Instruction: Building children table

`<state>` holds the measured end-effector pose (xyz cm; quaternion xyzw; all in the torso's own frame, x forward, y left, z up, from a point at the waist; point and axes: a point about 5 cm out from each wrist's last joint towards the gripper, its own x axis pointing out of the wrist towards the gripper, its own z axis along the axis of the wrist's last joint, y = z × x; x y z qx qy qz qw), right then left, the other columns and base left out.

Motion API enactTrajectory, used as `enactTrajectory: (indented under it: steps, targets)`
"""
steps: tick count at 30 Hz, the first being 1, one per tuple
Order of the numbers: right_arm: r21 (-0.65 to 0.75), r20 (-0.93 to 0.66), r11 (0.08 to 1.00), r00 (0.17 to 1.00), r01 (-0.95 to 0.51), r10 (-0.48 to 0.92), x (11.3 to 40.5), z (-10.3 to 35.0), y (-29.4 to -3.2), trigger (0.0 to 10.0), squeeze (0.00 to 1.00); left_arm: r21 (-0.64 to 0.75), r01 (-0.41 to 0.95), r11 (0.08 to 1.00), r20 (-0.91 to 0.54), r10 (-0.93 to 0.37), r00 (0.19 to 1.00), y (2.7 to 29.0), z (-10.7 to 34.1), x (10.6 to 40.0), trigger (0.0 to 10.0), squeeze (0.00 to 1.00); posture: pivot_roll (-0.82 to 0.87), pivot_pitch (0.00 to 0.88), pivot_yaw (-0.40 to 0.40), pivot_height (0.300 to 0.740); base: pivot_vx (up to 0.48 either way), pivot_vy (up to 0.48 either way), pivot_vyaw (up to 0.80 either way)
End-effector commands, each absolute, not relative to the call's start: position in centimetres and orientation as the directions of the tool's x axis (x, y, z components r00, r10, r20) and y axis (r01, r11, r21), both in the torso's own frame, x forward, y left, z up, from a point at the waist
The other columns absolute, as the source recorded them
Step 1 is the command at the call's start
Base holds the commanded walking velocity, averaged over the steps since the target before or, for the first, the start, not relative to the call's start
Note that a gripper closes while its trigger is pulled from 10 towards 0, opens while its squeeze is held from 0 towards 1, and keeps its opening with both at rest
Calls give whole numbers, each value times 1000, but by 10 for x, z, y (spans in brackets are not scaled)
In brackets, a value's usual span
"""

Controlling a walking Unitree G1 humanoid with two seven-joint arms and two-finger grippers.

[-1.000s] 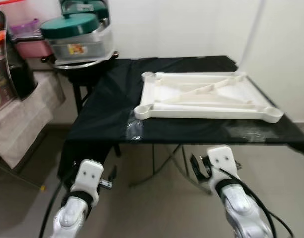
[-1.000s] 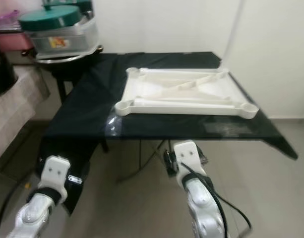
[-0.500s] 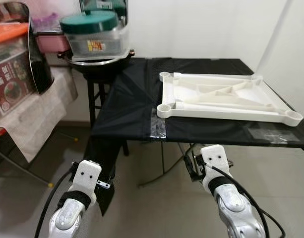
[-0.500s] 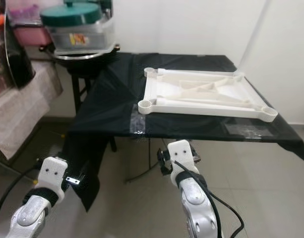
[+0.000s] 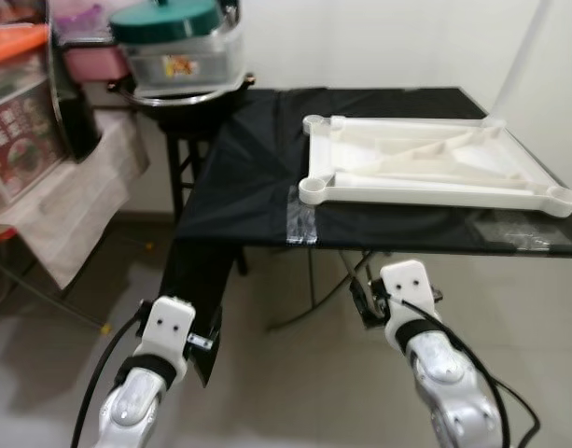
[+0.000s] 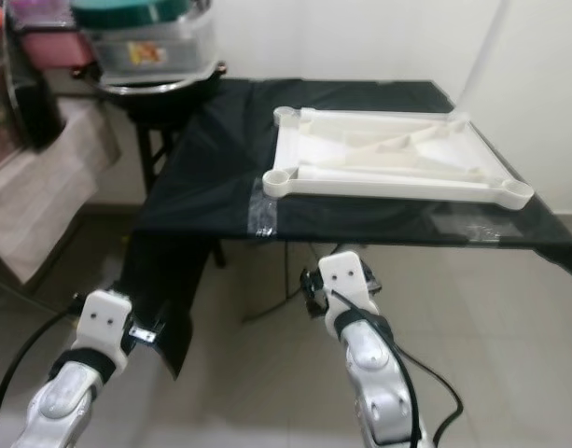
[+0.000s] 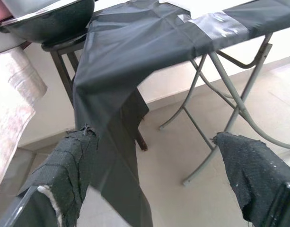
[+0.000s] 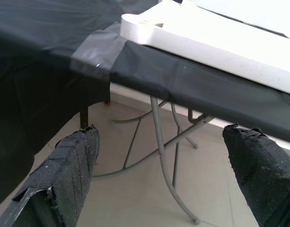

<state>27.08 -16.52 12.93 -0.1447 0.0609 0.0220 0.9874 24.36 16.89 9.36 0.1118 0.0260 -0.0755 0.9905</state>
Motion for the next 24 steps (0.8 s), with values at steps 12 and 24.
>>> enactTrajectory:
  steps: [12, 24]
  targets:
    - [-280, -135, 958, 990, -64, 27, 271, 125, -163, 10000, 0, 214, 155, 965, -69, -144, 987, 171, 93, 241, 10000, 0, -15, 0, 1, 740, -293, 0, 0]
    - [-279, -142, 958, 990, -65, 26, 272, 124, -164, 10000, 0, 207, 151, 967, -74, -138, 988, 171, 93, 239, 10000, 0, -6, 0, -11, 740, 0, 0, 0]
